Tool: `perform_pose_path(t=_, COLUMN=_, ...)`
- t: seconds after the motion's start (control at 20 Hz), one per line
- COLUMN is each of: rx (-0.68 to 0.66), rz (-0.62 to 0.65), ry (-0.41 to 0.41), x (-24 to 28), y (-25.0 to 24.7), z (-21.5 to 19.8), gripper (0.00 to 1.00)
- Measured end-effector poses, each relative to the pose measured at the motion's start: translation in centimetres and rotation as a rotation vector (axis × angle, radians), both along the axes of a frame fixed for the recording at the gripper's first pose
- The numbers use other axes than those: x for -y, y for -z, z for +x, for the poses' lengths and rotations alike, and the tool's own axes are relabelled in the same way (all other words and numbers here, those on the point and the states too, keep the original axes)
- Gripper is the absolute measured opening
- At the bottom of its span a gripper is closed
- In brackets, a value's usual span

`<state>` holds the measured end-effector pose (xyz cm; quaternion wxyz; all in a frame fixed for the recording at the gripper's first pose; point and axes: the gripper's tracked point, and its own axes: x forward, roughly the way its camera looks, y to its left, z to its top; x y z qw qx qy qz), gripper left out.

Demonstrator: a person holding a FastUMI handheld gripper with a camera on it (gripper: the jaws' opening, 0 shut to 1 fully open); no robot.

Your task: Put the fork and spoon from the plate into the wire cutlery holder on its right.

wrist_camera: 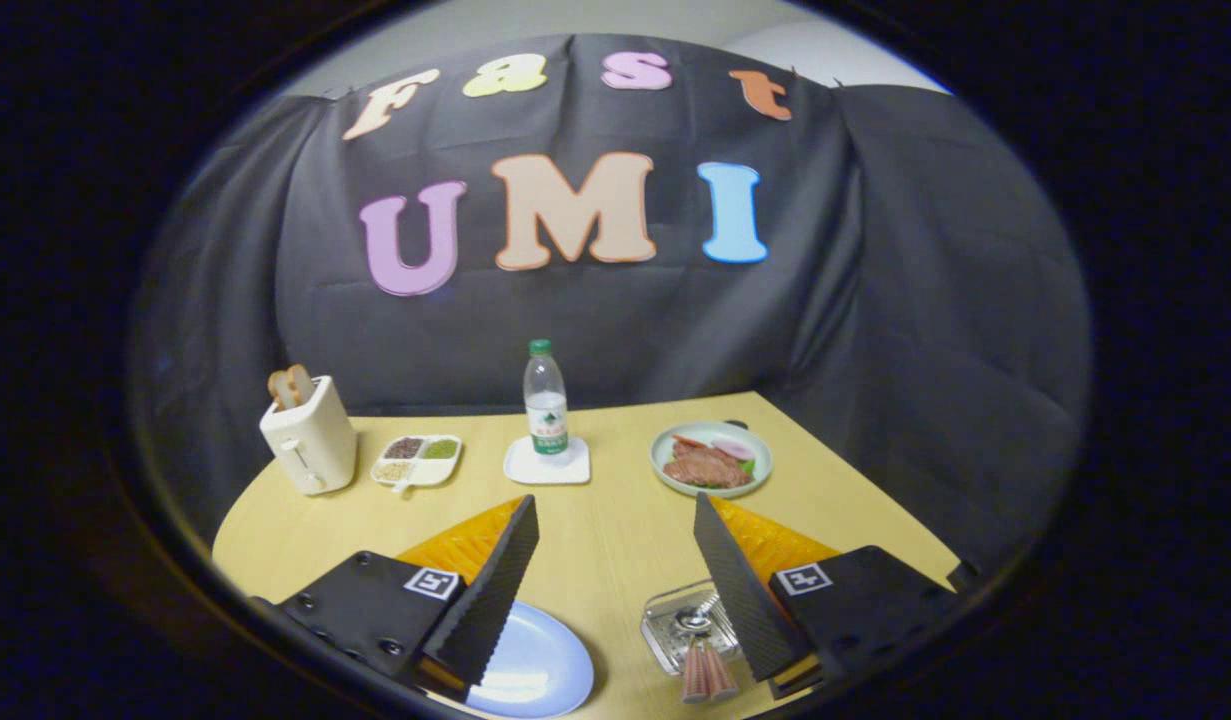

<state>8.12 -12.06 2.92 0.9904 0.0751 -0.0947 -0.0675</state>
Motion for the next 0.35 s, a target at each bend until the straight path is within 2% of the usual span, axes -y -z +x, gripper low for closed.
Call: perform_pose_path(t=0.35, rx=0.214, rz=-0.068, ry=-0.064, x=-4.2, y=-4.6, z=-2.9, gripper=0.98)
